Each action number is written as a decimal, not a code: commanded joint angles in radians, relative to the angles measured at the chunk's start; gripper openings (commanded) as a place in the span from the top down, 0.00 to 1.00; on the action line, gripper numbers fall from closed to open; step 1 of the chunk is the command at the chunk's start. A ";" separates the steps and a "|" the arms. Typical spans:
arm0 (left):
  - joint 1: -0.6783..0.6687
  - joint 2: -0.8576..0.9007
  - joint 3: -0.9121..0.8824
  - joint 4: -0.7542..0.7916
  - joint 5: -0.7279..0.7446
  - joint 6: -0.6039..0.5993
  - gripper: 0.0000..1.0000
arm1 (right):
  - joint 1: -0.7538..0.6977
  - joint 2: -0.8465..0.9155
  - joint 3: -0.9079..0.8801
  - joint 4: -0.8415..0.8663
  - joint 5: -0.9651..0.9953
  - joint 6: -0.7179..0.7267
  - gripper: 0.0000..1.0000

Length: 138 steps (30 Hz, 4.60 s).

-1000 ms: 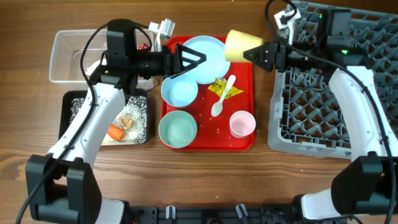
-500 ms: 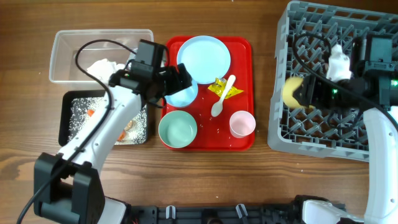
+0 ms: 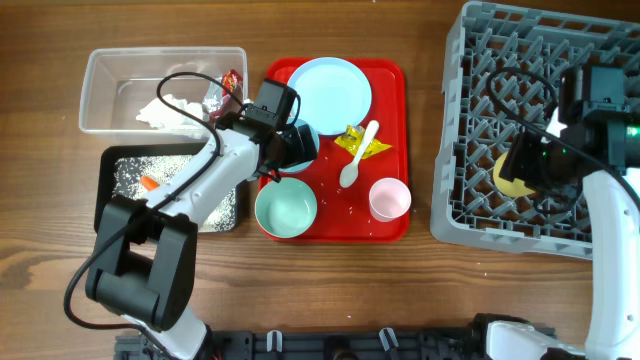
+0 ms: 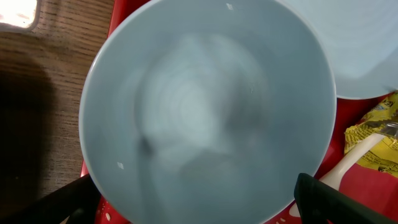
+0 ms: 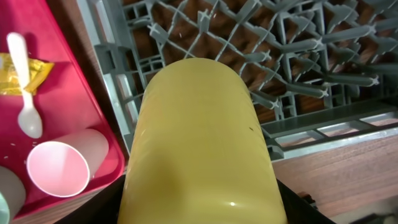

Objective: Sort waste into correct bins and load items into the dishwasher rack
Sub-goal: 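Move the left gripper to the pink cup and grasp it, then lift the pink cup with the left gripper toward the right gripper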

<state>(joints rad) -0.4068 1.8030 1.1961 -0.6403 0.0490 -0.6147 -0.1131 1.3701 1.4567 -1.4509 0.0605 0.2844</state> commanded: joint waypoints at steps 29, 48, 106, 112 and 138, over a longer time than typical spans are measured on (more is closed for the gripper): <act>-0.010 -0.076 0.037 -0.009 0.014 0.105 0.00 | 0.014 -0.011 -0.126 0.229 -0.136 -0.031 0.11; -0.386 0.020 0.048 0.069 0.107 0.338 0.63 | 0.015 -0.019 0.021 0.186 -0.106 -0.125 0.11; 0.192 -0.264 0.050 0.525 1.240 0.157 0.96 | 0.344 0.210 0.021 0.565 -1.380 -0.569 0.20; 0.192 -0.264 0.050 0.517 1.241 0.157 0.96 | 0.335 0.210 0.021 0.590 -1.378 -0.568 0.27; 0.189 -0.264 0.050 0.516 1.241 0.158 0.96 | 0.334 0.210 0.021 0.804 -1.354 -0.415 0.44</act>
<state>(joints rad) -0.2062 1.5440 1.2392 -0.1177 1.2846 -0.4625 0.2192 1.5707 1.4773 -0.6830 -1.2964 -0.1444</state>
